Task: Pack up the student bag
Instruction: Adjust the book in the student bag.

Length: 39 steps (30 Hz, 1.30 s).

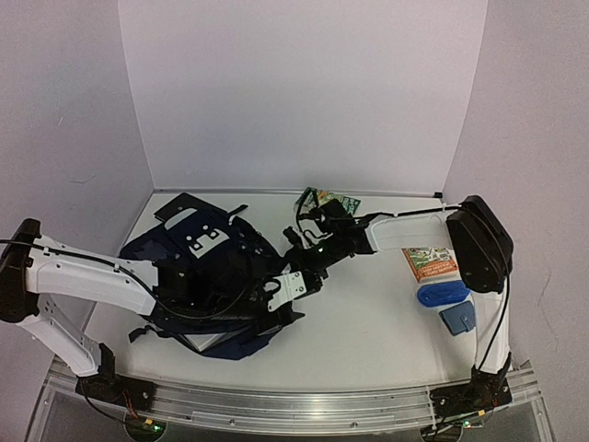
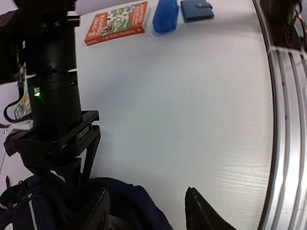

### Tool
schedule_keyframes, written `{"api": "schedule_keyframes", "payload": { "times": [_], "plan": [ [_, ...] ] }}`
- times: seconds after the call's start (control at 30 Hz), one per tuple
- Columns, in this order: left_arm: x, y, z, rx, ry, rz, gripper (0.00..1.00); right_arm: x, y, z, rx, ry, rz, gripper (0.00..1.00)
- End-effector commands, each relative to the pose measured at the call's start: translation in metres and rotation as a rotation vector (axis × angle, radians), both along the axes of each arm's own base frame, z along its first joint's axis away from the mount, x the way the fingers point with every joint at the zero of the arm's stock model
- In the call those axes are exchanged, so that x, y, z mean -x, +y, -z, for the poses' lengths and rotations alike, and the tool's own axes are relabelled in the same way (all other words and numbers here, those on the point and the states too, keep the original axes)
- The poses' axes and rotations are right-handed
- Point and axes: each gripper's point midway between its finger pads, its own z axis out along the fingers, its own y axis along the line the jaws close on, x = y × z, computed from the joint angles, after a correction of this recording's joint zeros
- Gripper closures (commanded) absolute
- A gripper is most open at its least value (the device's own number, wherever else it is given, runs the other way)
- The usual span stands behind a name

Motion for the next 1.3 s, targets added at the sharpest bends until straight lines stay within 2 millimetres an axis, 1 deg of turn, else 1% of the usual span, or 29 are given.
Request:
{"api": "schedule_keyframes", "payload": {
  "times": [0.0, 0.07, 0.13, 0.2, 0.27, 0.33, 0.37, 0.5, 0.6, 0.67, 0.77, 0.9, 1.0, 1.07, 1.1, 1.13, 1.2, 1.27],
  "plan": [
    [-0.014, 0.008, -0.036, 0.115, 0.171, -0.208, 0.43, -0.039, -0.023, -0.061, -0.05, -0.152, 0.06, 0.56],
    [-0.02, 0.018, -0.042, 0.14, 0.258, -0.297, 0.42, -0.042, -0.031, -0.061, -0.043, -0.147, 0.071, 0.55],
    [-0.029, 0.036, -0.04, 0.119, 0.323, -0.401, 0.4, -0.034, -0.035, -0.055, -0.028, -0.136, 0.061, 0.5],
    [-0.033, 0.056, -0.032, 0.079, 0.368, -0.498, 0.38, -0.024, -0.036, -0.045, -0.01, -0.118, 0.046, 0.47],
    [-0.028, 0.073, -0.017, 0.019, 0.41, -0.557, 0.36, -0.015, -0.034, -0.033, 0.007, -0.097, 0.027, 0.46],
    [-0.018, 0.088, 0.001, -0.034, 0.466, -0.595, 0.34, -0.003, -0.028, -0.021, 0.02, -0.075, -0.003, 0.48],
    [-0.015, 0.094, 0.006, -0.042, 0.49, -0.622, 0.33, 0.004, -0.024, -0.016, 0.021, -0.063, -0.024, 0.5],
    [-0.011, 0.12, 0.027, -0.077, 0.522, -0.733, 0.31, 0.033, -0.004, -0.005, 0.032, -0.046, -0.095, 0.52],
    [-0.014, 0.134, 0.043, -0.081, 0.542, -0.823, 0.29, 0.038, 0.004, 0.0, 0.046, -0.054, -0.106, 0.52],
    [-0.015, 0.138, 0.05, -0.073, 0.557, -0.857, 0.29, 0.038, 0.008, 0.001, 0.053, -0.065, -0.106, 0.52],
    [-0.018, 0.141, 0.055, -0.036, 0.578, -0.9, 0.29, 0.035, 0.011, 0.005, 0.077, -0.091, -0.092, 0.56],
    [-0.02, 0.141, 0.058, -0.02, 0.584, -0.916, 0.3, 0.029, 0.009, 0.017, 0.146, -0.121, -0.072, 0.61],
    [-0.021, 0.138, 0.063, -0.036, 0.585, -0.908, 0.3, 0.025, 0.009, 0.026, 0.179, -0.121, -0.077, 0.67],
    [-0.022, 0.138, 0.068, -0.055, 0.585, -0.913, 0.29, 0.027, 0.013, 0.024, 0.168, -0.106, -0.094, 0.71],
    [-0.022, 0.139, 0.07, -0.065, 0.585, -0.919, 0.29, 0.03, 0.016, 0.02, 0.155, -0.097, -0.105, 0.71],
    [-0.023, 0.139, 0.073, -0.072, 0.587, -0.925, 0.29, 0.034, 0.02, 0.014, 0.133, -0.085, -0.127, 0.68],
    [-0.024, 0.139, 0.074, -0.071, 0.596, -0.929, 0.28, 0.042, 0.025, 0.0, 0.114, -0.105, -0.162, 0.59],
    [-0.026, 0.141, 0.075, -0.061, 0.602, -0.936, 0.28, 0.048, 0.026, -0.004, 0.134, -0.155, -0.184, 0.57]
  ]
}}
